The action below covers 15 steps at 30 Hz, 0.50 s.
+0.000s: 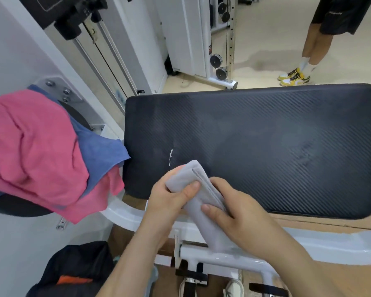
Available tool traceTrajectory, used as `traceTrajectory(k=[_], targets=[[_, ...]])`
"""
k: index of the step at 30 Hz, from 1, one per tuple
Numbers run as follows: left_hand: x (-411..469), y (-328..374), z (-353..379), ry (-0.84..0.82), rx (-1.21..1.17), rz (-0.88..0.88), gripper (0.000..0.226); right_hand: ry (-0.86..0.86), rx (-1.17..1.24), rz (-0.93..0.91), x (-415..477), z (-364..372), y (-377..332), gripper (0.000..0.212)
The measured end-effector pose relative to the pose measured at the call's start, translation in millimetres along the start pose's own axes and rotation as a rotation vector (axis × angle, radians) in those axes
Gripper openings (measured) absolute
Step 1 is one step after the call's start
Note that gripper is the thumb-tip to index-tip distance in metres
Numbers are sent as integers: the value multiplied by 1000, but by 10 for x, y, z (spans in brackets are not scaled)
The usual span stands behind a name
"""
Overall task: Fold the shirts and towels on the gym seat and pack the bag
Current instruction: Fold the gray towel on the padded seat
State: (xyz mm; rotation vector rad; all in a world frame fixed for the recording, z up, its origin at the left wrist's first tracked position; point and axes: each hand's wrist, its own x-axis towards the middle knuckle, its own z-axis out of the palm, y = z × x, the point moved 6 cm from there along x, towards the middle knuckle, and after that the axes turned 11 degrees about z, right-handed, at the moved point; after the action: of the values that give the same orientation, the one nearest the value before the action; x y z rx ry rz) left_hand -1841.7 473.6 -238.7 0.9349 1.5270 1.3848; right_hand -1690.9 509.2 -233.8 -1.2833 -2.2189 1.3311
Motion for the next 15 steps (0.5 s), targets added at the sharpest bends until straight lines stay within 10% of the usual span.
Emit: traceTrajectory(k=[5,15], targets=[[-146,181,-331,63,210,144,29,-106,-300,-54,68,121,-177,41],[-947,77,-1471,439,110,215,21,-613,-48,-157,221,941,-833,46]])
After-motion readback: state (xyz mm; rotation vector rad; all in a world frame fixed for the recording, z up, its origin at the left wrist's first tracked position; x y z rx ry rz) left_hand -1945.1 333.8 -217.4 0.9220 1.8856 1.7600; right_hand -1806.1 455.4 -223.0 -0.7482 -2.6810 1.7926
